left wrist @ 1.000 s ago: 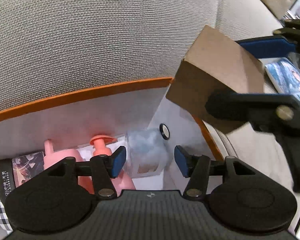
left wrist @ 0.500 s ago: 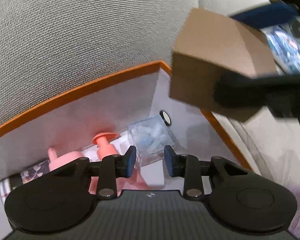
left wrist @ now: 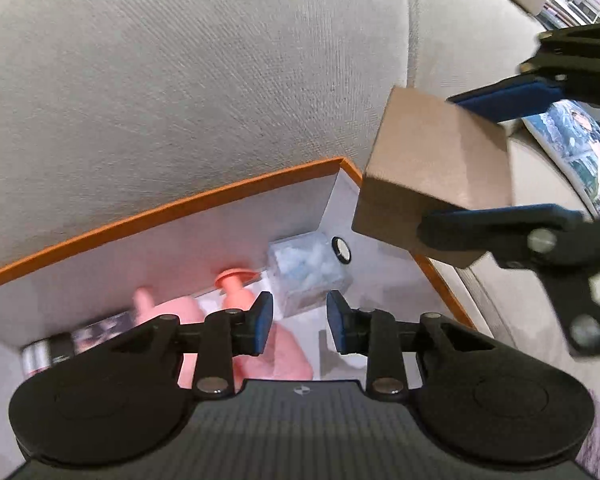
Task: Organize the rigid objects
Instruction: 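Lower both items into the box and open both grippers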
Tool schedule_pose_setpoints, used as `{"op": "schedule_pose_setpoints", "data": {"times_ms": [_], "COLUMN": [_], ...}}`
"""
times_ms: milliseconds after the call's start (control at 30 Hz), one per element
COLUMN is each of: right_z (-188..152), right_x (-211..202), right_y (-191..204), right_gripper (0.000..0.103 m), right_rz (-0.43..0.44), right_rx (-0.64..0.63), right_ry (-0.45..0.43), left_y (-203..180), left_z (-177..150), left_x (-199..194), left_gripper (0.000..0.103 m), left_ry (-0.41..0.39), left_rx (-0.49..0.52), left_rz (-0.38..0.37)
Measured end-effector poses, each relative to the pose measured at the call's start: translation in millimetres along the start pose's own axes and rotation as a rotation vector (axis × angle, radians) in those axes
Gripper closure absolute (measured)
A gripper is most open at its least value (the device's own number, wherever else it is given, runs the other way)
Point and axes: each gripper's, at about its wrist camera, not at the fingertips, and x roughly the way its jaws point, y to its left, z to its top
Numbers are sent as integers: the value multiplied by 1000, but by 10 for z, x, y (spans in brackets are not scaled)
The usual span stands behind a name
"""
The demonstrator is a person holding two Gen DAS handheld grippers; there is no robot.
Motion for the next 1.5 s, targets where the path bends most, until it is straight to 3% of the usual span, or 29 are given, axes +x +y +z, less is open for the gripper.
{"op": "schedule_pose_setpoints", "data": {"times_ms": [267, 433, 733, 1067, 1233, 1500], "right_z": [55, 84, 77, -5, -96, -72], "right_x": [15, 218, 686, 1034, 1215, 1135], "right_y": [338, 633, 814, 888, 865, 808], "right_gripper": [42, 42, 42, 42, 42, 41], "right_rz": [139, 202, 313, 324, 257, 249], "right_rx": [-248, -472, -672, -737, -755, -700], "right_ry": [34, 132, 359, 435, 476, 445], "left_y": [242, 345, 451, 537, 535, 539], "left_z": [-228, -381, -576, -620, -629, -674], "left_x": [-397, -417, -480, -521, -610, -564], "left_gripper": [68, 68, 68, 68, 68, 68], "left_ry": [-15, -12, -36, -56, -59, -55], "left_rx": [-30, -71, -109, -138, -145, -156], "left_rz": [20, 20, -23, -37, -31, -26]}}
